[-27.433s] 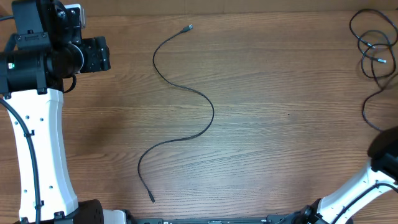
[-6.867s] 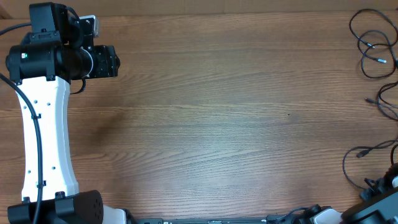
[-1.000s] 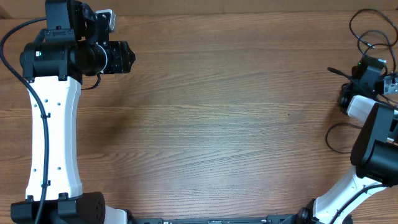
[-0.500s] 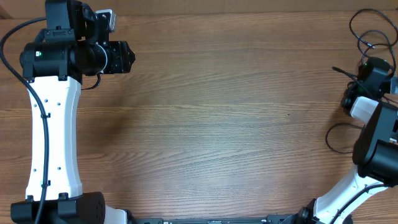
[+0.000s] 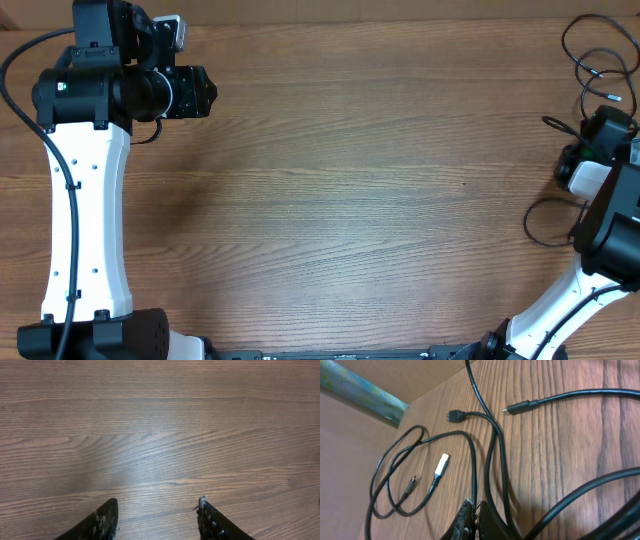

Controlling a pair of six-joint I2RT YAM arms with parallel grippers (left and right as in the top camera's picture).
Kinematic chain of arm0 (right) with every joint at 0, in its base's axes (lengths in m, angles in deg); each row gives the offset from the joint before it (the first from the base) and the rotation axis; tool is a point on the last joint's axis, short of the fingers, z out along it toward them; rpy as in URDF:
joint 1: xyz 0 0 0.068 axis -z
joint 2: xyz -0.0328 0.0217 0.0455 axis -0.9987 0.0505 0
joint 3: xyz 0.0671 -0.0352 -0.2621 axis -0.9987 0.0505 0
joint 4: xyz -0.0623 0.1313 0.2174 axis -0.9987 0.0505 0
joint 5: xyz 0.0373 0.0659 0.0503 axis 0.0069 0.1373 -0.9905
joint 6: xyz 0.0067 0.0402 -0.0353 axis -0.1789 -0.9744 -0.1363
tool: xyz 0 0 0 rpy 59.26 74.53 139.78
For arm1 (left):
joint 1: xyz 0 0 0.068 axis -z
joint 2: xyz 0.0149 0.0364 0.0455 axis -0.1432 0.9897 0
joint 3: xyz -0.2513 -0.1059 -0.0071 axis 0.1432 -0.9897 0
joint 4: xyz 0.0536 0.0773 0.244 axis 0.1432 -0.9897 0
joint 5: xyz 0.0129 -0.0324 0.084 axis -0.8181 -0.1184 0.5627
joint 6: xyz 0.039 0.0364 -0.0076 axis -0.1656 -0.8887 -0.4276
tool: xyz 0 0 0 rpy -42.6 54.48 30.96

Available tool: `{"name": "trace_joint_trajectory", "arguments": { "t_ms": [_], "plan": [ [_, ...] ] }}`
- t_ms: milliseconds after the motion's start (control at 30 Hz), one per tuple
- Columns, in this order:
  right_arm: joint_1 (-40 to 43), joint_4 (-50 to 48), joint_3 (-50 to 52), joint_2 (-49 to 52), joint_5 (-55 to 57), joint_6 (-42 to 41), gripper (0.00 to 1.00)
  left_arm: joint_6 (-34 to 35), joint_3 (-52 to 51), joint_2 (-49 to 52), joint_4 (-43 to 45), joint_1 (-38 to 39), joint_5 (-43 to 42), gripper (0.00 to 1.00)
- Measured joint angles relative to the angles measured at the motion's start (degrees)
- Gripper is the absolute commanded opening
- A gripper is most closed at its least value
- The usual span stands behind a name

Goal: Untangle cables

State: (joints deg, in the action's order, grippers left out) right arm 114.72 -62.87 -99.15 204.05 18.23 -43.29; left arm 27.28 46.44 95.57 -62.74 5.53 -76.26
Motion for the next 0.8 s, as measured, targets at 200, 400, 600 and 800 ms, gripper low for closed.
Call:
{"name": "trace_joint_trajectory", "arguments": {
  "t_ms": [200,400,600,800],
  "plan": [
    [0.0,-0.3,0.0,3.2,-1.3,0.2,0.04,0.1,0.0,0.0,0.0,0.0,0.0,0.51],
    [0.0,1.1,-0.3,4.1,-2.4,0.2,0.04,0.2,0.0,0.0,0.0,0.0,0.0,0.51],
    [0.7,6.8,-1.8,3.0,-6.0,0.2,0.04,0.2,0.0,0.0,0.1,0.0,0.0,0.51],
    [0.7,18.8,-1.9,-1.9,-12.2,-1.6,0.04,0.2,0.0,0.0,0.4,0.0,0.0,0.51]
  ]
}}
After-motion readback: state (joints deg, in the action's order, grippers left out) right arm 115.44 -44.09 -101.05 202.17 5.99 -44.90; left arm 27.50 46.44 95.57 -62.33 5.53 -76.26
